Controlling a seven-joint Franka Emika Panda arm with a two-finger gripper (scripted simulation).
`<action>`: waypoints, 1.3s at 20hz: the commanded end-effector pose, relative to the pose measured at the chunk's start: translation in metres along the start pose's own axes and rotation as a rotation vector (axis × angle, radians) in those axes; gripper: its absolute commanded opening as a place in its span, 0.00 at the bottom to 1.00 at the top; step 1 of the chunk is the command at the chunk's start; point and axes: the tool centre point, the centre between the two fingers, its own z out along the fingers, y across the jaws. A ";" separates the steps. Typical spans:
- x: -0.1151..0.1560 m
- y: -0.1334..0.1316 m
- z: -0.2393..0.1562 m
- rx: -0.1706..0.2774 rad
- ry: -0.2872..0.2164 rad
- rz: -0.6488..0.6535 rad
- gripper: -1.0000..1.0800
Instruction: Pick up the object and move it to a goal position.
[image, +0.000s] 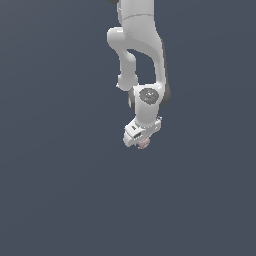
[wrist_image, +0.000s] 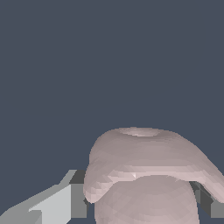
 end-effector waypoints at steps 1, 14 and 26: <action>0.000 -0.001 0.001 0.000 0.000 -0.001 0.00; -0.015 0.018 -0.013 0.000 0.000 -0.001 0.00; -0.071 0.088 -0.065 0.001 0.001 -0.001 0.00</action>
